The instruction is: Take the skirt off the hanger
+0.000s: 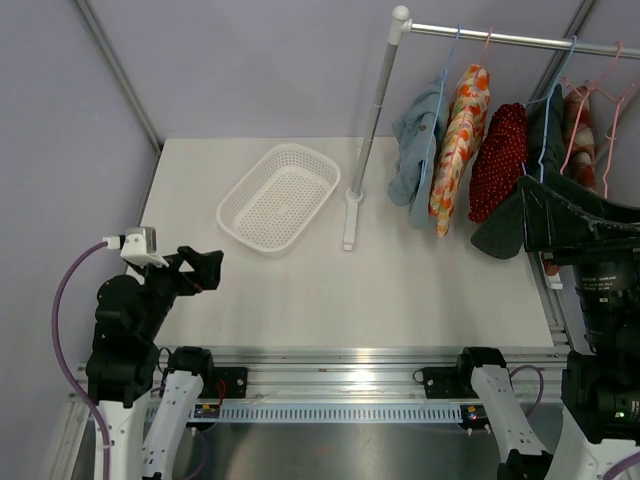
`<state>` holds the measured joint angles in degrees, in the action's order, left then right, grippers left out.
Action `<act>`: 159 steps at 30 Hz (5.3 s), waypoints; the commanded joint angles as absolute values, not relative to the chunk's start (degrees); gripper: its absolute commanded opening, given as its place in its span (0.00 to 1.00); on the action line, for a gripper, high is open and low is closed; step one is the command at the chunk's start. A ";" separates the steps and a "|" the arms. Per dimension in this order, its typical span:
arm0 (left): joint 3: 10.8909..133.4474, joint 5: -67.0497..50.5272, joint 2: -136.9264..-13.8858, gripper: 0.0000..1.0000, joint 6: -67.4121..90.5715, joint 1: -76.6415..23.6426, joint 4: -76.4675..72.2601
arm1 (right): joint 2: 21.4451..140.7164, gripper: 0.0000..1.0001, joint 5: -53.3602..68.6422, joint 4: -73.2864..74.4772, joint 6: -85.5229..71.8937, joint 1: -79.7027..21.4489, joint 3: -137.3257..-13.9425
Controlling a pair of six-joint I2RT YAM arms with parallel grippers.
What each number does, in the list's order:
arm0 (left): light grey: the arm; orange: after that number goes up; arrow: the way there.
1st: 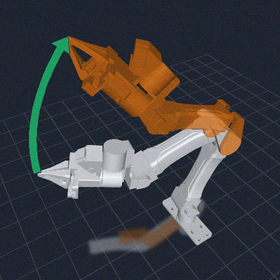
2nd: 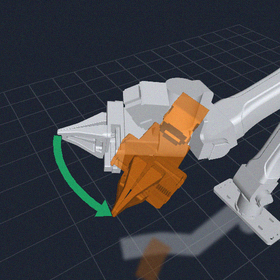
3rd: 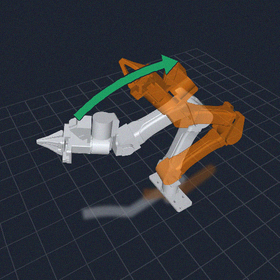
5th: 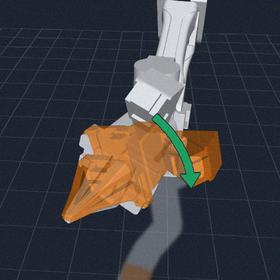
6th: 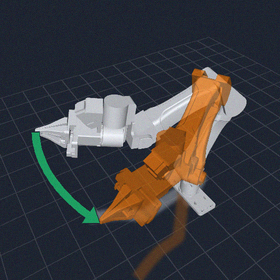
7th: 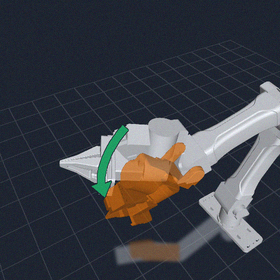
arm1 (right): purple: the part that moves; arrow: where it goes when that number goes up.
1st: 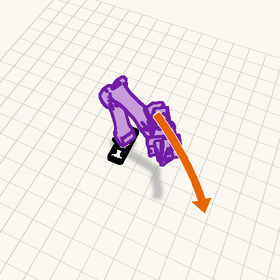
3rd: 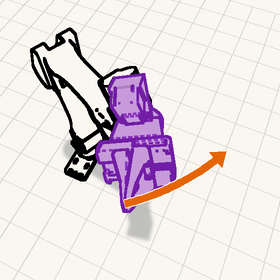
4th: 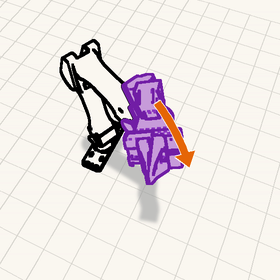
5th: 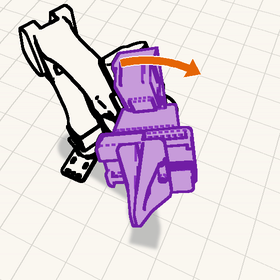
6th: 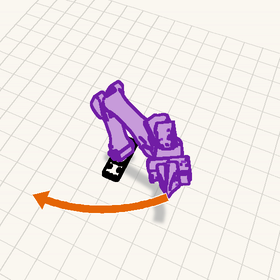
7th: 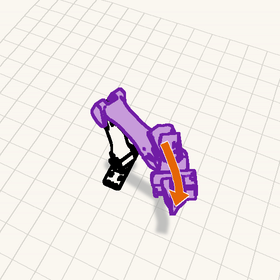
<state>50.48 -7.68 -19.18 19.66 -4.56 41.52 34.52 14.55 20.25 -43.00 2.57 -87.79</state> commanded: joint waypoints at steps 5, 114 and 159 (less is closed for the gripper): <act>49.04 -5.01 -19.69 0.99 19.16 -4.83 40.26 | 29.98 0.99 14.69 4.67 -36.65 2.64 -82.71; 48.43 4.66 -22.85 0.99 20.30 -15.21 41.84 | 86.13 0.00 -22.23 41.40 -17.67 20.40 -124.96; 68.39 -15.03 -52.20 0.99 19.78 -49.03 13.81 | 62.22 0.00 54.40 18.48 -60.51 18.63 -121.53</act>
